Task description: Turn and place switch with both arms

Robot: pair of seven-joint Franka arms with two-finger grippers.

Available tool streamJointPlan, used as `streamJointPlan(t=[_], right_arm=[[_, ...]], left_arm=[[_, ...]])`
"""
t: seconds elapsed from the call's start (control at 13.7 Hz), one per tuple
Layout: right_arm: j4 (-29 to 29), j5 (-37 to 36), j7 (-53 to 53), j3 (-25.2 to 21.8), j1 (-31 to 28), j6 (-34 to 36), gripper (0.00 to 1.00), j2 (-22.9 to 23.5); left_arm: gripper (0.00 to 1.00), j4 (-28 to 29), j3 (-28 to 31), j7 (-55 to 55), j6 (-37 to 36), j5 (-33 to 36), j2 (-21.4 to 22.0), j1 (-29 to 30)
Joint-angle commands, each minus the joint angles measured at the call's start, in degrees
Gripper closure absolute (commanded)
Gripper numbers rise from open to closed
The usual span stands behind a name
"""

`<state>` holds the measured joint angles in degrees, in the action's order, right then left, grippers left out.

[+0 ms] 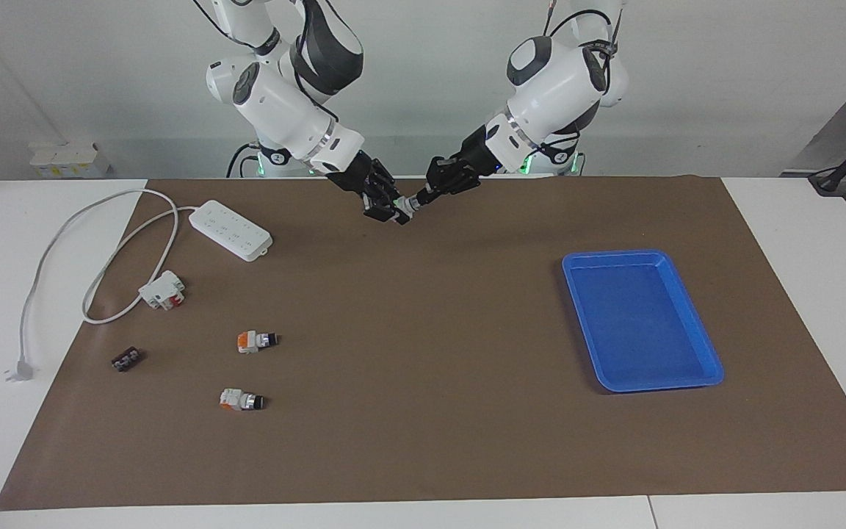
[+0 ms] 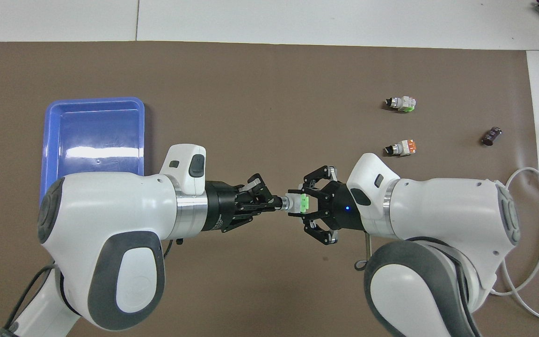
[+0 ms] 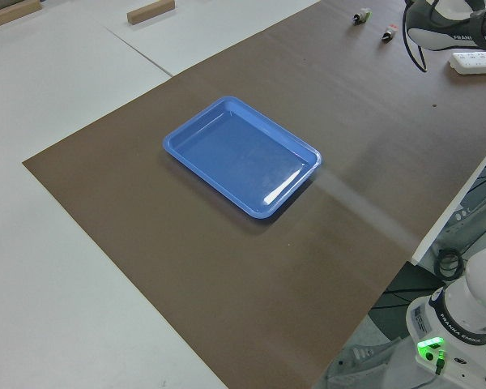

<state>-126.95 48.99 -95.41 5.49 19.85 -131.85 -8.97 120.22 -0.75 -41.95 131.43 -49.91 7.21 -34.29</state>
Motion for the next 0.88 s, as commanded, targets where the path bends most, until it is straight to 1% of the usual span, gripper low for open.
streamJointPlan(t=[0.0, 0.37, 0.58, 0.8], right_arm=[[-0.32, 1.55, 1.1, 0.57, -0.34, 0.36, 1.0, -0.96], [-0.23, 1.55, 1.8, 0.57, -0.34, 0.36, 1.0, -0.96], [-0.23, 1.55, 1.89, 0.57, -0.25, 0.36, 1.0, -0.96], [-0.32, 1.55, 1.89, 0.57, -0.25, 0.36, 1.0, -0.96]], left_arm=[[1.0, 0.71, 0.57, -10.05, 3.22, -0.18, 0.0, -0.69], [1.0, 0.36, 0.57, -28.93, 3.31, -0.18, 0.0, -0.69], [1.0, 0.36, 0.48, -42.03, 5.94, -0.01, 0.0, -0.77], [1.0, 0.45, 0.57, -52.15, 6.47, 0.25, -0.09, -0.69]])
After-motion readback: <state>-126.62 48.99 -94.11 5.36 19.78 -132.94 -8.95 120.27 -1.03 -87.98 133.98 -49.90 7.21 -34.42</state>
